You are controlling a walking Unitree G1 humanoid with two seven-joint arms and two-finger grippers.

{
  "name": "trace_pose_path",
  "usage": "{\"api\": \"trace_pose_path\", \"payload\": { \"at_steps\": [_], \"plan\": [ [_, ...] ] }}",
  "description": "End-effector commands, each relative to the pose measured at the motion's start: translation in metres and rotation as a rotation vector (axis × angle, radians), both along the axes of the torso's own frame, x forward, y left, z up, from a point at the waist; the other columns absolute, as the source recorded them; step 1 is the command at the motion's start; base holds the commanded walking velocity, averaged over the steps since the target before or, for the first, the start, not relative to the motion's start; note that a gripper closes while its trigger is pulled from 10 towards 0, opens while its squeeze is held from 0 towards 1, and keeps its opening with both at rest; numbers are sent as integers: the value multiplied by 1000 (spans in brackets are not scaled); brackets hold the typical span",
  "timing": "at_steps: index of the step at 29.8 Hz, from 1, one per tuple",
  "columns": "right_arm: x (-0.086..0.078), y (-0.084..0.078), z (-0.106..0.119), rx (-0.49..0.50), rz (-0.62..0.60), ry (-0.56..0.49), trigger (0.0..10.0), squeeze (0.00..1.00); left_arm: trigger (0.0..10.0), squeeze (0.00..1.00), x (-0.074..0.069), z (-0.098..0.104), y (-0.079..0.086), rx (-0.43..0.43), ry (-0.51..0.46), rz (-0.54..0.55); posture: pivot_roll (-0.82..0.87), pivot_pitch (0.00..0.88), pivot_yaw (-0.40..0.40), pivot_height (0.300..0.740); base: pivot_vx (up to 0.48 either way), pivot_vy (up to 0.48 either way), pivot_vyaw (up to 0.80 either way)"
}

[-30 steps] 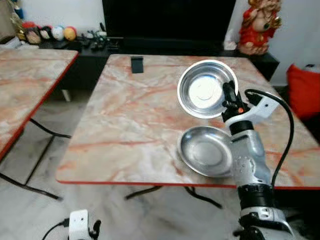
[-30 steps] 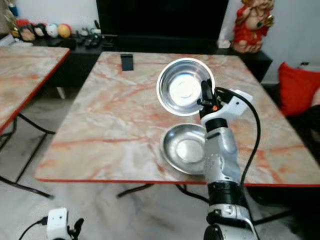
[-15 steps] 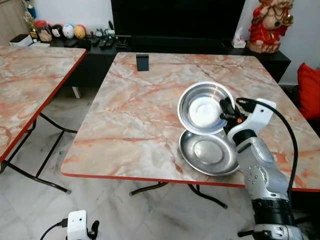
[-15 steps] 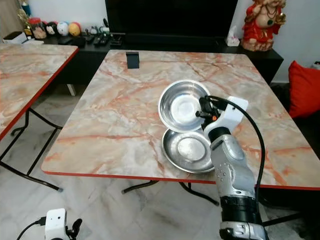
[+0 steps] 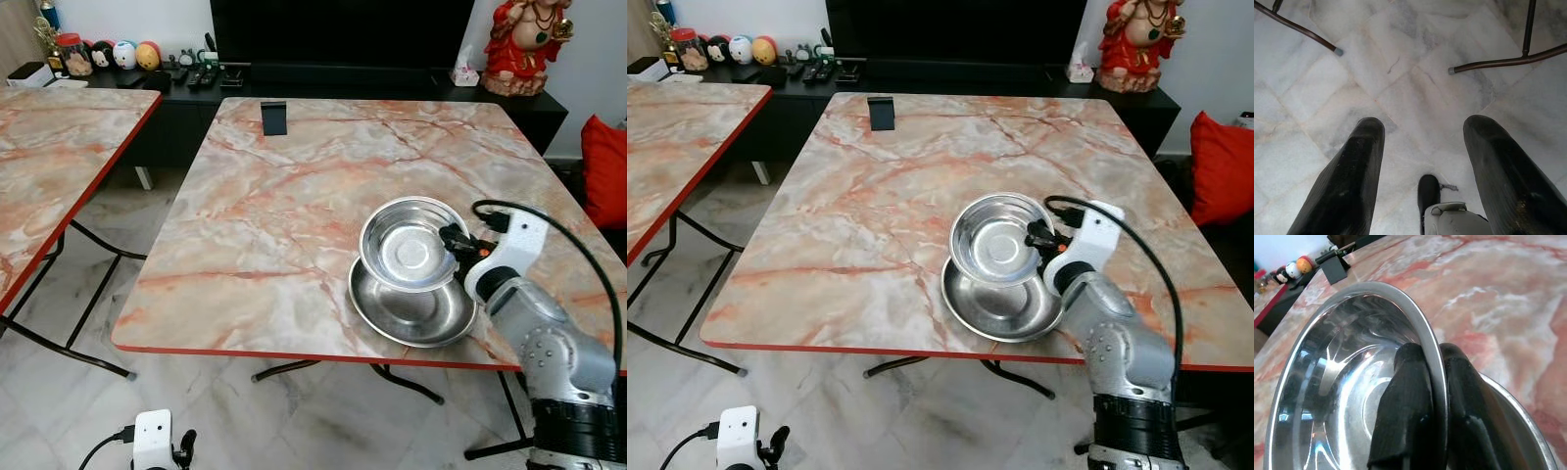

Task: Setting the table

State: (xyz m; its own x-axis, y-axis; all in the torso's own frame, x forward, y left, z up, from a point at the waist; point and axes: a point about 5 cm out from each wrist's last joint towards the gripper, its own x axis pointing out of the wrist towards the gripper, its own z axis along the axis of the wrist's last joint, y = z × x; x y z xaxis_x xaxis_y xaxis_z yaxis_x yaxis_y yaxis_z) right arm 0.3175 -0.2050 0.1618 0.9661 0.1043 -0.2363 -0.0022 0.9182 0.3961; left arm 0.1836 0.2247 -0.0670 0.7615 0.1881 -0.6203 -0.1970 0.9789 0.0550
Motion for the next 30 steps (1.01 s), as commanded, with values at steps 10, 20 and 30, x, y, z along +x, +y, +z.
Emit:
{"api": "trace_pose_path", "payload": {
  "at_steps": [10, 20, 30],
  "plan": [
    [-9, 1, -16, 37, 24, 107, 10000, 0, 10000, 0, 1, -1, -2, 2, 22, -23, -137, 25, -34, 736, 0, 0, 0],
    [-12, 1, -33, 28, 7, 169, 10000, 0, 10000, 0, -1, -2, -4, -4, 22, -21, -132, 34, -42, 736, 0, 0, 0],
    [-11, 3, -41, 18, 6, 178, 10000, 0, 10000, 0, -4, -3, -2, -2, 31, -12, -125, 37, -42, 736, 0, 0, 0]
  ]
}}
